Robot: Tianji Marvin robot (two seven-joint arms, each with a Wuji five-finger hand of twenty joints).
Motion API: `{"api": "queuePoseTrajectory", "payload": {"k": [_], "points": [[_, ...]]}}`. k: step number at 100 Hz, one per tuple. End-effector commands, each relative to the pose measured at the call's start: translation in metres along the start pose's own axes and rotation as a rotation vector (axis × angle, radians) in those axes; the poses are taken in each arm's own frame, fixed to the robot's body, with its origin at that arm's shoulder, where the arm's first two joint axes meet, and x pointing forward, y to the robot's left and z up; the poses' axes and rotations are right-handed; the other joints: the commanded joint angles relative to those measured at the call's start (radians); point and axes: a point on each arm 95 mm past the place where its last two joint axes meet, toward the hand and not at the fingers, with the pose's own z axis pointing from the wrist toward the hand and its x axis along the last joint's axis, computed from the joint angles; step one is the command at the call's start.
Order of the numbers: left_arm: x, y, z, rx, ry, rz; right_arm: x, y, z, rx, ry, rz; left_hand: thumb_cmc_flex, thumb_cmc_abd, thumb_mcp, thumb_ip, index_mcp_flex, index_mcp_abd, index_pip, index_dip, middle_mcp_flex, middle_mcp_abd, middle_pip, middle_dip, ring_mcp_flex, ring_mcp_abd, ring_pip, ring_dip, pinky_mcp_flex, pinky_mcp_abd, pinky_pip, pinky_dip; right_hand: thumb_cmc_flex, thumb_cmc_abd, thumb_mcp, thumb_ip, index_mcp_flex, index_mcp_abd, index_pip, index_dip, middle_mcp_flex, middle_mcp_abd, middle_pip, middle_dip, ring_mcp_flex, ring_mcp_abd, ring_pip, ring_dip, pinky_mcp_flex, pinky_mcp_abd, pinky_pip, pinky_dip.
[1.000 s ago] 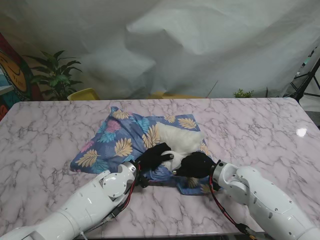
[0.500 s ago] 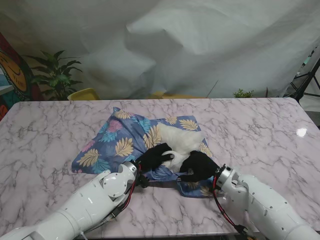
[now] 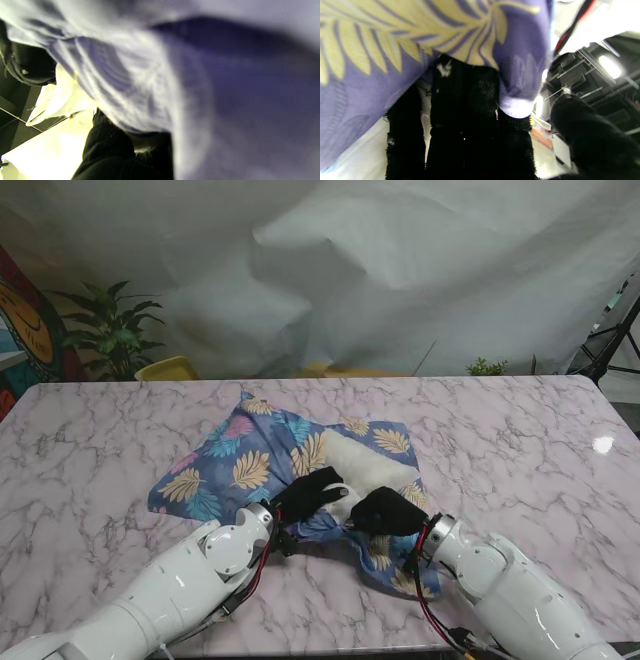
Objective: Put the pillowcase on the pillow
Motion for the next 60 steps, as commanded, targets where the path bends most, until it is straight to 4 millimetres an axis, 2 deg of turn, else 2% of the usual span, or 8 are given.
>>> {"api": "queuePoseTrajectory", "payload": {"k": [1, 9, 15, 20, 32, 38, 54, 60], "points": [[-0.029, 0.017, -0.018, -0.052, -0.093, -0.002, 0.002, -0.010, -0.002, 0.045, -0.005, 0.021, 0.090, 0.109, 0.098, 0.037, 0.004, 0.053, 0.076, 0.043, 0.082, 0.013, 0.060, 0.014, 0.034, 0.058, -0.034, -0.024, -0.026, 0.110, -0.031, -0.018, 0.014, 0.031, -0.032, -0.023, 0.031, -0.098, 0.699, 0.062, -0.019, -0.028, 0.076, 0.060, 0.039, -0.037, 0.157, 0.047, 0.207, -0.071, 0.141, 0.022], [-0.029, 0.017, -0.018, -0.052, -0.094, -0.003, 0.001, -0.010, -0.003, 0.074, -0.032, 0.094, 0.090, 0.109, 0.098, 0.037, 0.003, 0.054, 0.076, 0.043, 0.081, 0.013, 0.061, 0.014, 0.034, 0.057, -0.034, -0.024, -0.027, 0.109, -0.031, -0.018, 0.046, 0.038, -0.060, -0.020, -0.005, -0.046, 0.697, 0.067, -0.080, 0.011, 0.140, 0.105, 0.039, -0.034, 0.293, 0.115, 0.295, -0.014, 0.207, 0.035], [-0.029, 0.017, -0.018, -0.051, -0.094, -0.002, 0.001, -0.011, -0.005, 0.098, -0.052, 0.138, 0.091, 0.109, 0.098, 0.038, 0.003, 0.054, 0.076, 0.043, 0.081, 0.012, 0.062, 0.014, 0.033, 0.057, -0.034, -0.025, -0.027, 0.109, -0.031, -0.018, 0.067, 0.045, -0.085, -0.019, -0.036, -0.019, 0.690, 0.071, -0.121, 0.029, 0.167, 0.121, 0.038, -0.040, 0.375, 0.163, 0.316, 0.007, 0.270, 0.082], [-0.029, 0.017, -0.018, -0.051, -0.093, -0.001, 0.000, -0.010, -0.006, 0.112, -0.066, 0.164, 0.091, 0.107, 0.098, 0.037, 0.003, 0.055, 0.076, 0.043, 0.080, 0.012, 0.063, 0.014, 0.033, 0.056, -0.034, -0.025, -0.028, 0.108, -0.032, -0.018, 0.082, 0.050, -0.106, -0.018, -0.059, -0.007, 0.684, 0.075, -0.151, 0.039, 0.181, 0.128, 0.039, -0.051, 0.418, 0.192, 0.337, 0.002, 0.330, 0.130], [-0.029, 0.017, -0.018, -0.051, -0.091, 0.003, -0.001, -0.008, -0.008, 0.126, -0.093, 0.206, 0.092, 0.107, 0.099, 0.038, 0.001, 0.056, 0.076, 0.043, 0.078, 0.011, 0.065, 0.016, 0.032, 0.053, -0.033, -0.025, -0.028, 0.107, -0.032, -0.019, 0.101, 0.042, -0.119, -0.016, -0.089, 0.011, 0.675, 0.073, -0.183, 0.049, 0.201, 0.125, 0.042, -0.113, 0.561, 0.266, 0.404, -0.034, 0.567, 0.273], [-0.029, 0.017, -0.018, -0.051, -0.092, 0.004, -0.001, -0.007, -0.010, 0.147, -0.114, 0.219, 0.092, 0.107, 0.099, 0.038, 0.001, 0.057, 0.077, 0.044, 0.078, 0.009, 0.067, 0.016, 0.032, 0.052, -0.033, -0.025, -0.028, 0.106, -0.032, -0.019, 0.108, 0.046, -0.124, -0.016, -0.108, 0.016, 0.666, 0.067, -0.199, 0.056, 0.199, 0.120, 0.045, -0.124, 0.612, 0.288, 0.422, -0.035, 0.633, 0.315], [-0.030, 0.017, -0.018, -0.056, -0.089, 0.008, -0.004, -0.002, -0.014, 0.203, -0.142, 0.149, 0.092, 0.106, 0.099, 0.039, 0.001, 0.058, 0.077, 0.044, 0.076, 0.008, 0.070, 0.018, 0.032, 0.049, -0.032, -0.025, -0.027, 0.101, -0.033, -0.020, 0.089, 0.074, -0.141, -0.015, -0.160, -0.028, 0.644, 0.041, -0.206, 0.037, 0.186, 0.091, 0.044, -0.200, 0.722, 0.333, 0.446, -0.130, 0.748, 0.405], [-0.030, 0.017, -0.017, -0.058, -0.088, 0.010, -0.006, -0.001, -0.015, 0.220, -0.143, 0.097, 0.093, 0.105, 0.099, 0.039, 0.002, 0.058, 0.077, 0.044, 0.077, 0.008, 0.072, 0.018, 0.032, 0.048, -0.031, -0.025, -0.027, 0.099, -0.032, -0.020, 0.064, 0.060, -0.112, -0.016, -0.131, -0.058, 0.641, 0.024, -0.133, 0.019, 0.176, 0.072, 0.045, -0.265, 0.804, 0.379, 0.463, -0.230, 0.827, 0.462]]}}
